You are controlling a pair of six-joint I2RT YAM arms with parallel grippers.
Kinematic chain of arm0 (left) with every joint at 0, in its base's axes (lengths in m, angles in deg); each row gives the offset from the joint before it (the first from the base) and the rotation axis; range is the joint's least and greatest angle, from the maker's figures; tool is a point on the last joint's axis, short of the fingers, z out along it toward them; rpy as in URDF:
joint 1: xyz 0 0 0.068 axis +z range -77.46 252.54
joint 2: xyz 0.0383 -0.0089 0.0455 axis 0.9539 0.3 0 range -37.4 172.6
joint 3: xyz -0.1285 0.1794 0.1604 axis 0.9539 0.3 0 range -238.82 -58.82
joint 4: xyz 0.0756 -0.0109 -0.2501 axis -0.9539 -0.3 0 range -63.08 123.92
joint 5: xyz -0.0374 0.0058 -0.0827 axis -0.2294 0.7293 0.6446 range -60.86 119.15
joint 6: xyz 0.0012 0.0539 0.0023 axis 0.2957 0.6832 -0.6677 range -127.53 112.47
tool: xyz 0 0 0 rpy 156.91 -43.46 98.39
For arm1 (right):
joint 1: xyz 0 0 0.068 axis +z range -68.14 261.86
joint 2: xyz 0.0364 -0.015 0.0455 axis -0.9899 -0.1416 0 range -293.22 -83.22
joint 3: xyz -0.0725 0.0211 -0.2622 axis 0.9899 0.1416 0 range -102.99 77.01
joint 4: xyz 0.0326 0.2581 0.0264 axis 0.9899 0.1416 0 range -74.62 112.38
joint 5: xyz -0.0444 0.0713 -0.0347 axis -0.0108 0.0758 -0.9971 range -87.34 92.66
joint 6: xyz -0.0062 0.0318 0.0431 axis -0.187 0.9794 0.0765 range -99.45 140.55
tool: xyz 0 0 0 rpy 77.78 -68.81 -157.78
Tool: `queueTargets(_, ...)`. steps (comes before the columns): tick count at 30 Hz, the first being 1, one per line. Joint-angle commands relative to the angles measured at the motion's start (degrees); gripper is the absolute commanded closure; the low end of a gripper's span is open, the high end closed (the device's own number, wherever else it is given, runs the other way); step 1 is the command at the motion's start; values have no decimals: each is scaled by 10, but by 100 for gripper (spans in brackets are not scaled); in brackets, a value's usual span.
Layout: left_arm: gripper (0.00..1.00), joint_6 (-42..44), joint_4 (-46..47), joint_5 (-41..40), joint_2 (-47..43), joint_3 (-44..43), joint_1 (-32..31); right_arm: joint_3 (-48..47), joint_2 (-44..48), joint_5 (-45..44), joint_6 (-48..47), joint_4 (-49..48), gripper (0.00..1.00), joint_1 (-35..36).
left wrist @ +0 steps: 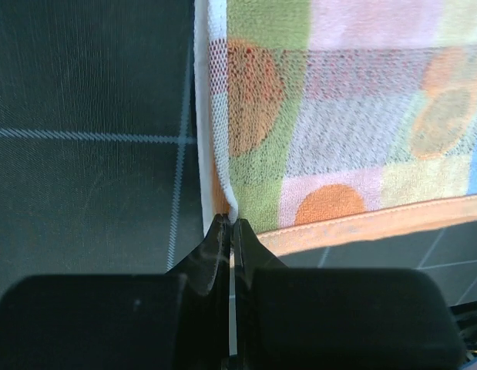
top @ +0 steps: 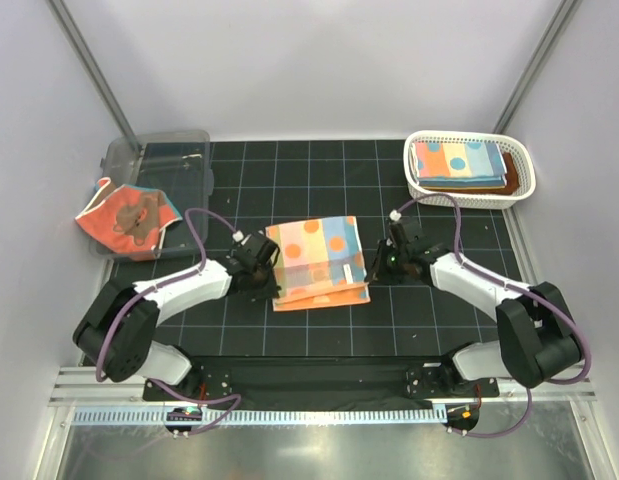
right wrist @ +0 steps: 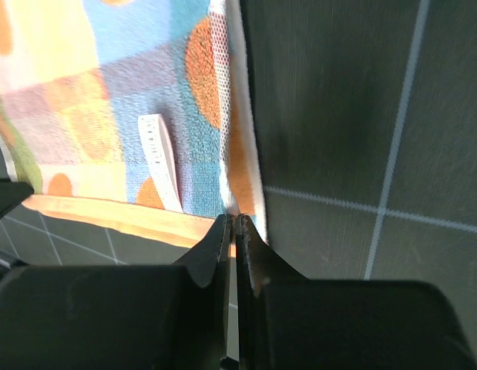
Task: Fold and stack the towels
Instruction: Fold the towel
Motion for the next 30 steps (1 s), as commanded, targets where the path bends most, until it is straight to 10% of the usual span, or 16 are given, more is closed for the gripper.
queueTargets(1,100,-8,38,11,9,22,-2,25,-10,19,9,-39,99,4)
queueTargets(14,100,55,-130,-32,-10,-160,-1,-116,14,-1,-27,81,99,5)
queueTargets(30,100,-2,-12,11,-62,60,-22,90,74,51,32,-50,99,9)
